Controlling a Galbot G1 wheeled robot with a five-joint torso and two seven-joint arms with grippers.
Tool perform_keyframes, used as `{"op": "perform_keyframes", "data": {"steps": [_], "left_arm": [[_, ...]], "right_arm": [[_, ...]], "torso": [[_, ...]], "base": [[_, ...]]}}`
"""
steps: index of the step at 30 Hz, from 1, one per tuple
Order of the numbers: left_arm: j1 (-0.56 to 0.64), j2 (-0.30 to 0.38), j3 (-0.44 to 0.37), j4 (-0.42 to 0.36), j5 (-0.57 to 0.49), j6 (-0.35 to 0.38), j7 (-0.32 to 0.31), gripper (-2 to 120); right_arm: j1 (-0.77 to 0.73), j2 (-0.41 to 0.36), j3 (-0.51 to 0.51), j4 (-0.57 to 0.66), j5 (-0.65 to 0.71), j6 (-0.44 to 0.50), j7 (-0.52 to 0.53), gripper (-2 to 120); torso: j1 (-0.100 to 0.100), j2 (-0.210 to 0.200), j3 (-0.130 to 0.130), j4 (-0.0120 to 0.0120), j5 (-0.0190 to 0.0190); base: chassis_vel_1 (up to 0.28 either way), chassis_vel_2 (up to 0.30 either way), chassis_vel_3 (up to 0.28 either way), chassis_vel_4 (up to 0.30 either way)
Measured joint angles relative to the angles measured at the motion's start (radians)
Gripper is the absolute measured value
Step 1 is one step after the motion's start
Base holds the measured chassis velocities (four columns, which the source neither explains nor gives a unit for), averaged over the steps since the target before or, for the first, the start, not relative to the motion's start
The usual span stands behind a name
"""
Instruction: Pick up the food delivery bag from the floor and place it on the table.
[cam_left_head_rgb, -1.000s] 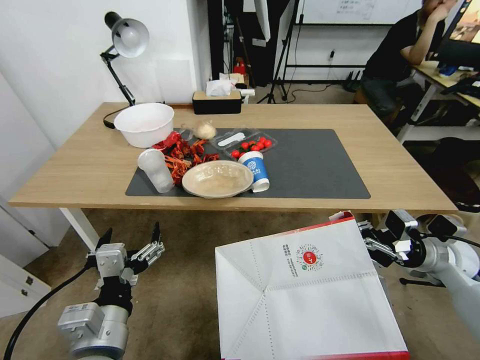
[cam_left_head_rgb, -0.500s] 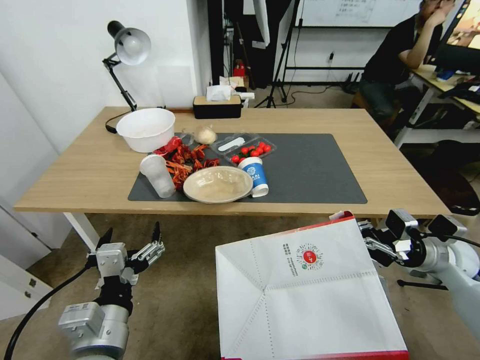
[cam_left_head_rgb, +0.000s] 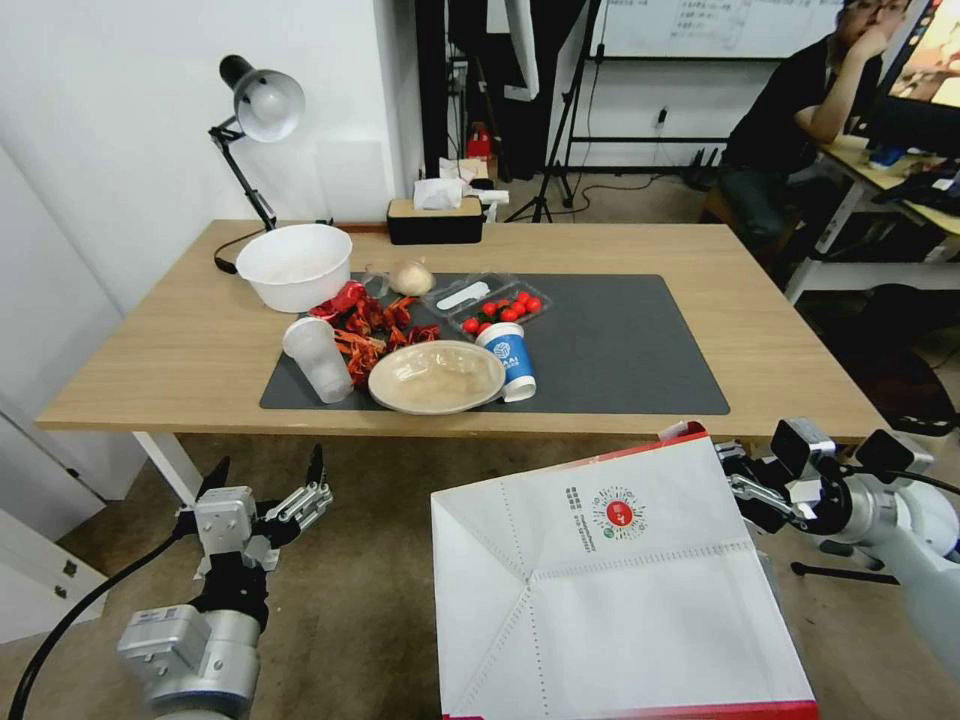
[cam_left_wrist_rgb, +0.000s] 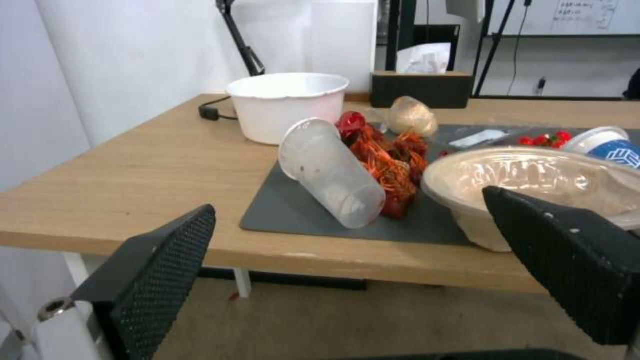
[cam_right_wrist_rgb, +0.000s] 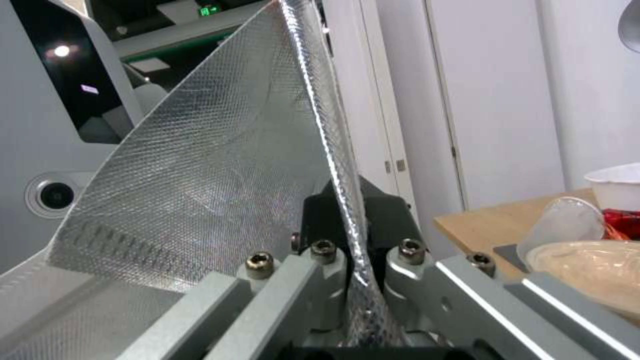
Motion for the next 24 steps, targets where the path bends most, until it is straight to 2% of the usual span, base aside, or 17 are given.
{"op": "perform_keyframes", "data": {"steps": [14,21,24], "left_arm": [[0.015,0.006,-0.014,-0.008,0.001,-0.008,0.001,100],[0.013,0.012,-0.03,-0.011,-0.009,-0.009,0.0,100],[0.006,0.012,-0.024,-0.006,-0.01,-0.012,-0.003,100]], "right_arm": [[-0.011,-0.02,0.014,0.018,0.031,0.005,0.019,0],[-0.046,-0.075,0.078,0.049,0.135,0.002,0.038,0],[-0.069,-0.097,0.123,0.082,0.214,0.002,0.084,0]], "torso": [[-0.003,-0.006,-0.003,0.0001,0.0],[-0.004,-0.009,-0.005,-0.0001,0.0],[-0.004,-0.01,-0.005,0.0,0.0001]], "base": [[0.0,0.0,0.0,0.0],[0.0,0.0,0.0,0.0],[0.0,0.0,0.0,0.0]]}}
